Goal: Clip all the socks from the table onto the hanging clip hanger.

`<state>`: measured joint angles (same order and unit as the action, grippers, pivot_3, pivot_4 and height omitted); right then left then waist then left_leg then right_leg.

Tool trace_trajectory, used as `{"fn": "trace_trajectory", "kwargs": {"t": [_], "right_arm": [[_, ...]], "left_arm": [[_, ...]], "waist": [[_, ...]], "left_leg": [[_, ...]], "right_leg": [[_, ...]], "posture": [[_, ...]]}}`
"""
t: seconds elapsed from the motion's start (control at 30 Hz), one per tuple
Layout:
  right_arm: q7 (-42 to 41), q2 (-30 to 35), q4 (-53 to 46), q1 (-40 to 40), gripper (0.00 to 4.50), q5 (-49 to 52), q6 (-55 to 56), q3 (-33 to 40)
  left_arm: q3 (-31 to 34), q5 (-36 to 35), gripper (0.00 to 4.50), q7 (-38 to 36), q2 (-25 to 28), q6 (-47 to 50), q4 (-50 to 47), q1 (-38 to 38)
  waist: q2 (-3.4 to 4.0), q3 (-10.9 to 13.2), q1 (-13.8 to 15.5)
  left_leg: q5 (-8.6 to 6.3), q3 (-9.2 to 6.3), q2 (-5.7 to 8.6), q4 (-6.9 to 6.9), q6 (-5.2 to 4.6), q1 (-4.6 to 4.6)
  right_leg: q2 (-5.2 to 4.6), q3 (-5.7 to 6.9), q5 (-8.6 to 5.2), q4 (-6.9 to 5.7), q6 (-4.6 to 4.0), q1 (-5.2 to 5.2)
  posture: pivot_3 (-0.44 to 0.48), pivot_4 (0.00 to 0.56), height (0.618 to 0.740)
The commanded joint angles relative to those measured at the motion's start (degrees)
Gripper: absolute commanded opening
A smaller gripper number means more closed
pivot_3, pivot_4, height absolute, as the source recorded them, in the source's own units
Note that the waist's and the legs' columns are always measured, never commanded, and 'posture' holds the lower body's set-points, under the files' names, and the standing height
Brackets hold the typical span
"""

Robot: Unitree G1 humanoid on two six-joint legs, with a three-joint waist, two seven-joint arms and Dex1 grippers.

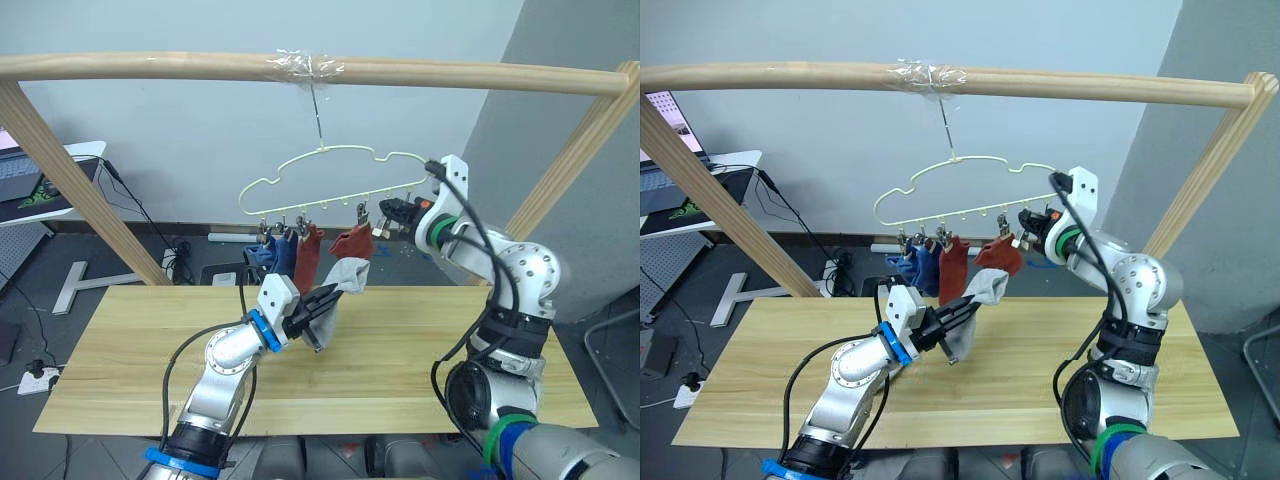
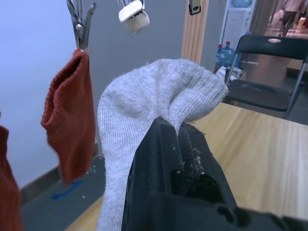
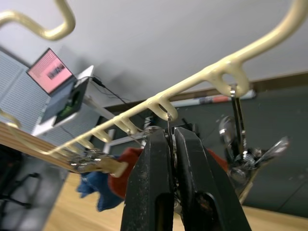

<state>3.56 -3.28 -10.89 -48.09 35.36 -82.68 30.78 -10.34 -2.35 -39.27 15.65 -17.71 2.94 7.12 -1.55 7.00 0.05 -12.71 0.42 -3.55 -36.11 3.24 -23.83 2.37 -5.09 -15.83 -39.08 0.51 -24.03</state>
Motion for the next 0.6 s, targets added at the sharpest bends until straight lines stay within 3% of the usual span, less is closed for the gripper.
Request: {"fn": "trace_trajectory", "kwargs": {"t": [0.03, 0.23, 0.6], "right_arm": [[1.72, -0.76, -0.53, -3.0, 0.0, 1.18, -4.55, 4.26], [2.76, -3.13, -1.22, -5.97, 0.0, -0.13, -8.96, 8.36], [3.46, -5.86, -2.58, -6.14, 0.0, -0.47, -9.82, 9.23]], "left_arm": [[-0.85, 1.27, 0.01, 2.78, -1.91, -2.48, -0.21, 2.07], [-1.54, 0.62, 0.01, 4.01, -4.8, -2.14, 2.06, 5.27], [-2.02, 0.06, 0.01, 4.21, -7.06, -1.93, 3.67, 8.75]], "waist": [[0.0, 0.0, 0.01], [0.01, 0.0, -0.1], [0.02, 0.01, -0.09]], "left_leg": [[0.0, -0.01, 0.0, 0.0, 0.0, -0.01], [0.0, -0.03, -0.01, 0.01, 0.0, -0.01], [0.0, -0.08, 0.0, 0.02, -0.01, -0.04]], "right_leg": [[0.0, 0.0, 0.0, 0.0, 0.0, 0.0], [0.03, 0.02, -0.01, -0.01, 0.02, -0.01], [0.04, 0.05, -0.02, 0.03, 0.03, 0.0]], "posture": [[0.093, 0.123, 0.74], [0.088, 0.126, 0.74], [0.089, 0.13, 0.74]]}}
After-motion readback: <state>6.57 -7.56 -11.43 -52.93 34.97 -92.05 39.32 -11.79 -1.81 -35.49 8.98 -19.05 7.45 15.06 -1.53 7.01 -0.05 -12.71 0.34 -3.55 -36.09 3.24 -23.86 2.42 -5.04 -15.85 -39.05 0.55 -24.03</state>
